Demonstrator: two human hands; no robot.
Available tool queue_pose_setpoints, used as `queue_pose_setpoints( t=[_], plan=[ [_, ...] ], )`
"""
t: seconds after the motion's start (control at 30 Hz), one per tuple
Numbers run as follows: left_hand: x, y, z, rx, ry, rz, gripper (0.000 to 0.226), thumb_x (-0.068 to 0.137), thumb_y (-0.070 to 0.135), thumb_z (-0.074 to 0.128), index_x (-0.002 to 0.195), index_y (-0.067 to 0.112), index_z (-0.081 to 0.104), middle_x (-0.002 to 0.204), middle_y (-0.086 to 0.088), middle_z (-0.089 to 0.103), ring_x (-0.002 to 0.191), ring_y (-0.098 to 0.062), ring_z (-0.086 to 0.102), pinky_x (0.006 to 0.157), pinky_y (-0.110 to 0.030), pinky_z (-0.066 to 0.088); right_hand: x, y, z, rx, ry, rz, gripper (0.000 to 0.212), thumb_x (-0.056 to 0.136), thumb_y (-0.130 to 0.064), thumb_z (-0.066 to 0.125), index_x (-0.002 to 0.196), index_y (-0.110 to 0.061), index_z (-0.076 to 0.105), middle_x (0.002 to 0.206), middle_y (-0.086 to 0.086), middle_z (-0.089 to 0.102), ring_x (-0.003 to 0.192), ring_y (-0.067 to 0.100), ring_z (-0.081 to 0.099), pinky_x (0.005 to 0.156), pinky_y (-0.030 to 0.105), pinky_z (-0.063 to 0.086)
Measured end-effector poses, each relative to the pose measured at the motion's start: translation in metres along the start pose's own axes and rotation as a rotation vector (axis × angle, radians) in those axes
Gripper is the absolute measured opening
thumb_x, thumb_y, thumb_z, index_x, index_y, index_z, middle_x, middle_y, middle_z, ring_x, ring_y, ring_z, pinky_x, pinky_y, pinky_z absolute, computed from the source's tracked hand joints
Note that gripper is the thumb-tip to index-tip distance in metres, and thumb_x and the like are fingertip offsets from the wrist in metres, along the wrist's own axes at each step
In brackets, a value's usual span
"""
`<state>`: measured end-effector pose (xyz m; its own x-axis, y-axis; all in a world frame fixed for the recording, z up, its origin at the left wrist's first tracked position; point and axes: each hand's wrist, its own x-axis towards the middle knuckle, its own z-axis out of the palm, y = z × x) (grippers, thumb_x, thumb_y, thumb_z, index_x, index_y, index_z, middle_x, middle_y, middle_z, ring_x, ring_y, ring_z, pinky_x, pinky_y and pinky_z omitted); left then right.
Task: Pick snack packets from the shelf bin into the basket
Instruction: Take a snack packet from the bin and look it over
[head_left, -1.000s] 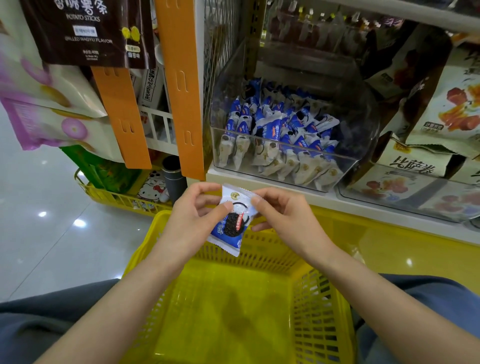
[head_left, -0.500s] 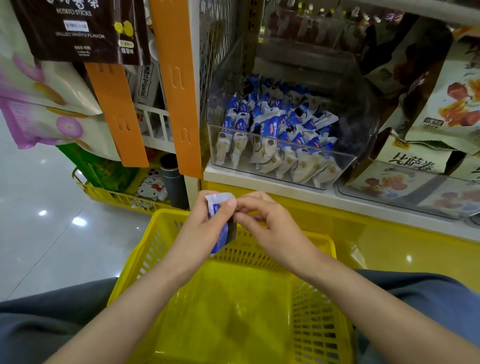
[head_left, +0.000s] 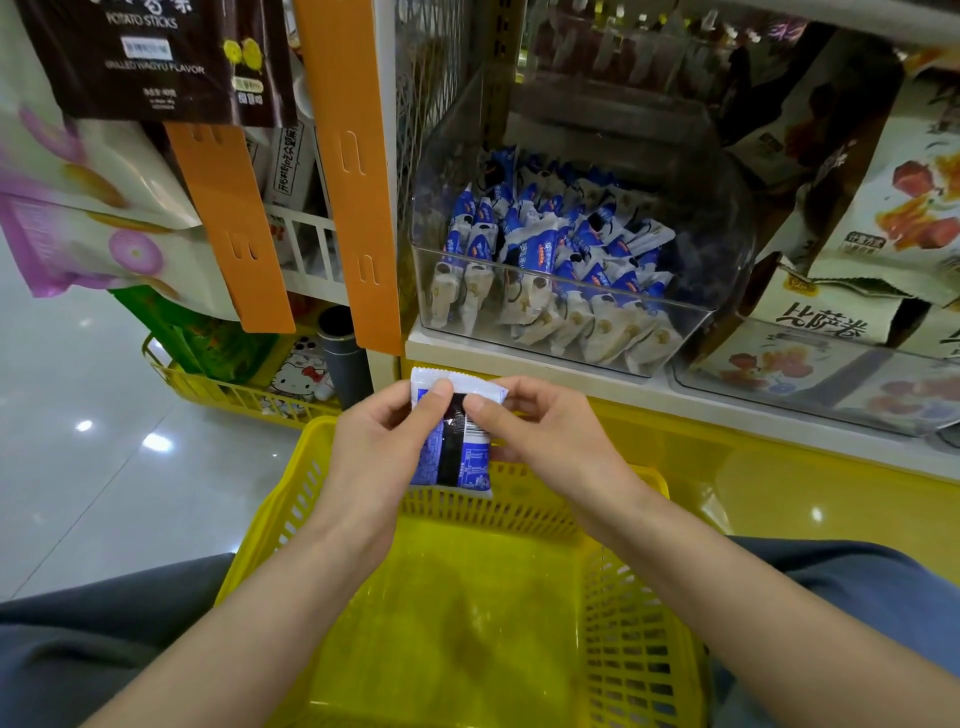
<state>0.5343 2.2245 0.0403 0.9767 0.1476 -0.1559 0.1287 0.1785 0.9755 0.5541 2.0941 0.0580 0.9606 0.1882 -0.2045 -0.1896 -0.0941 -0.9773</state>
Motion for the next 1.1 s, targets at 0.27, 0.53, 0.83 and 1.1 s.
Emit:
queue_pose_setpoints(
  t=[0.27, 0.53, 0.83, 1.1],
  plan=[
    [0.001, -0.003, -0.003, 0.018, -0.219, -0.157, 0.037, 0.073, 0.028, 0.067, 0.108, 0.014, 0.062, 0.092, -0.002, 0.074, 0.078, -0.012, 0.069, 0.061, -0.023, 0.054, 0.003, -0.001, -0.010, 0.188, 0.152, 0.062, 0.020, 0.090, -0.022, 0.058, 0.096, -0.003, 0.061, 0.081, 0.007, 0.069, 0.060, 0.006, 0.064, 0.053, 0.018, 0.051],
    [0.011, -0.006, -0.016, 0.134, 0.021, -0.080, 0.027, 0.084, 0.024, 0.064, 0.109, 0.016, 0.059, 0.099, -0.006, 0.066, 0.078, -0.014, 0.064, 0.074, -0.028, 0.052, -0.001, 0.002, -0.013, -0.126, 0.123, -0.402, 0.011, 0.087, -0.012, 0.062, 0.080, -0.020, 0.059, 0.079, -0.006, 0.065, 0.076, 0.007, 0.064, 0.068, 0.027, 0.056],
    [0.008, 0.013, -0.015, -0.189, -0.129, -0.244, 0.030, 0.092, 0.030, 0.048, 0.096, 0.009, 0.068, 0.093, -0.010, 0.073, 0.078, -0.016, 0.068, 0.064, -0.027, 0.056, -0.002, 0.014, -0.016, -0.865, -0.018, -0.966, 0.008, 0.083, -0.016, 0.066, 0.087, -0.011, 0.070, 0.102, 0.001, 0.066, 0.101, 0.017, 0.060, 0.084, 0.029, 0.048],
    [0.011, 0.022, -0.020, -0.052, -0.070, -0.043, 0.029, 0.081, 0.025, 0.064, 0.110, 0.027, 0.059, 0.104, 0.000, 0.070, 0.095, -0.014, 0.067, 0.083, -0.034, 0.050, 0.021, -0.029, -0.033, -0.692, 0.282, -0.738, 0.030, 0.091, -0.031, 0.048, 0.121, -0.026, 0.048, 0.107, -0.012, 0.049, 0.097, -0.011, 0.048, 0.087, 0.008, 0.040]
  ],
)
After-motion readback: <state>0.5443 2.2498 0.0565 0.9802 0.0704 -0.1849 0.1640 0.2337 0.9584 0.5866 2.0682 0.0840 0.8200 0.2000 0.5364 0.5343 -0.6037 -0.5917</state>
